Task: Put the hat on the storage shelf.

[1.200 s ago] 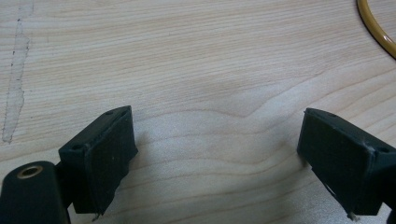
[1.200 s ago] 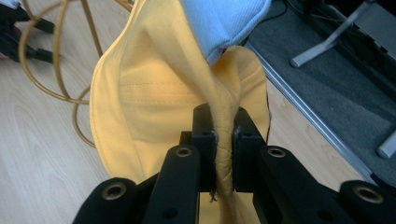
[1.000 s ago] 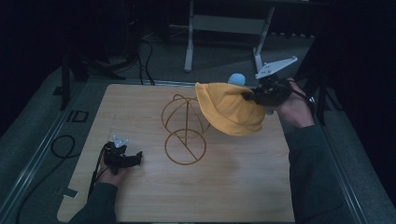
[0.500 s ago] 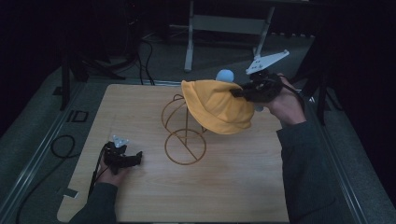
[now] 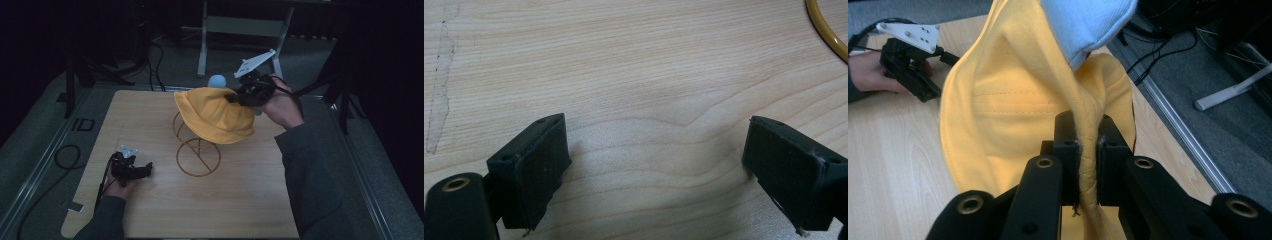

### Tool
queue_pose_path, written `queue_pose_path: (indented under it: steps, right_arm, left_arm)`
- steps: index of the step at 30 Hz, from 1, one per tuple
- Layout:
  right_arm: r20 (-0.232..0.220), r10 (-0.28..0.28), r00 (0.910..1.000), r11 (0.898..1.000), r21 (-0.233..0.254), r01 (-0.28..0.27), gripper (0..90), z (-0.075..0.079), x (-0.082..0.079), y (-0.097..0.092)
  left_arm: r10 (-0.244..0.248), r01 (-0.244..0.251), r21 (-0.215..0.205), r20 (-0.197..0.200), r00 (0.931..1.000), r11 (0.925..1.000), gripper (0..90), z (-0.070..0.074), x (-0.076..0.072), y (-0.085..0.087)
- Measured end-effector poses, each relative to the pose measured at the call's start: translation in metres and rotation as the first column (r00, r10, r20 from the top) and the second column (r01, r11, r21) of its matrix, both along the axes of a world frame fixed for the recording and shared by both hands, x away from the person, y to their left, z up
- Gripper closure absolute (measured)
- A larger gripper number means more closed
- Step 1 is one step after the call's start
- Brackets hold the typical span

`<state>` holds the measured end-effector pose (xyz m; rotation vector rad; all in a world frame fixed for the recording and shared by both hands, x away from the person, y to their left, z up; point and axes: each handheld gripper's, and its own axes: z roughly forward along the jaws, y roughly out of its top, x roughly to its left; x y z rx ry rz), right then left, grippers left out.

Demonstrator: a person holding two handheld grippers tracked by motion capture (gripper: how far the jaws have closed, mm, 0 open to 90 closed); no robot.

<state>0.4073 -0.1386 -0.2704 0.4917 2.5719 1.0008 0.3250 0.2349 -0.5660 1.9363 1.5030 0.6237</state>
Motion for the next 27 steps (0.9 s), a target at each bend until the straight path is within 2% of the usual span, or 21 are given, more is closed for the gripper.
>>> queue_pose_path:
  steps: [5, 7, 10, 12, 13, 19, 23, 27]
  right_arm:
    - [-0.005, 0.016, 0.9999, 0.999, -0.034, -0.016, 83.2, -0.002, 0.003, 0.019]
    - [0.005, 0.02, 0.9998, 0.998, -0.061, -0.019, 82.9, -0.003, 0.004, 0.034]
    - [0.003, 0.027, 0.9996, 0.997, -0.068, -0.027, 82.9, -0.003, 0.005, 0.042]
    - [0.006, 0.044, 0.999, 0.994, -0.096, -0.044, 82.3, -0.005, 0.005, 0.056]
    - [0.006, 0.044, 0.999, 0.994, -0.096, -0.044, 82.3, -0.005, 0.005, 0.056]
    - [0.013, 0.085, 0.9963, 0.986, -0.143, -0.082, 80.6, -0.008, 0.001, 0.086]
    - [0.009, 0.104, 0.9945, 0.98, -0.173, -0.101, 80.6, -0.012, -0.001, 0.097]
    - [0.003, 0.094, 0.9956, 0.978, -0.187, -0.092, 77.6, -0.016, -0.002, 0.1]
  left_arm:
    - [0.001, -0.001, -0.002, 0.001, 1.0, 1.0, 11.5, 0.0, 0.0, 0.0]
    - [0.001, -0.001, -0.002, 0.001, 1.0, 1.0, 11.5, 0.0, 0.0, 0.0]
    - [0.002, -0.002, -0.003, 0.002, 1.0, 1.0, 11.5, 0.0, 0.0, 0.0]
    - [0.0, 0.0, -0.001, 0.0, 1.0, 1.0, 11.5, 0.0, 0.0, 0.0]
    - [0.0, 0.0, -0.001, 0.0, 1.0, 1.0, 11.5, 0.0, 0.0, 0.0]
    - [-0.001, 0.001, 0.001, 0.001, 1.0, 1.0, 11.5, 0.0, 0.0, 0.0]
    - [-0.002, 0.002, 0.002, 0.0, 1.0, 1.0, 11.5, 0.0, 0.0, 0.0]
    - [-0.002, 0.002, 0.002, 0.0, 1.0, 1.0, 11.5, 0.0, 0.0, 0.0]
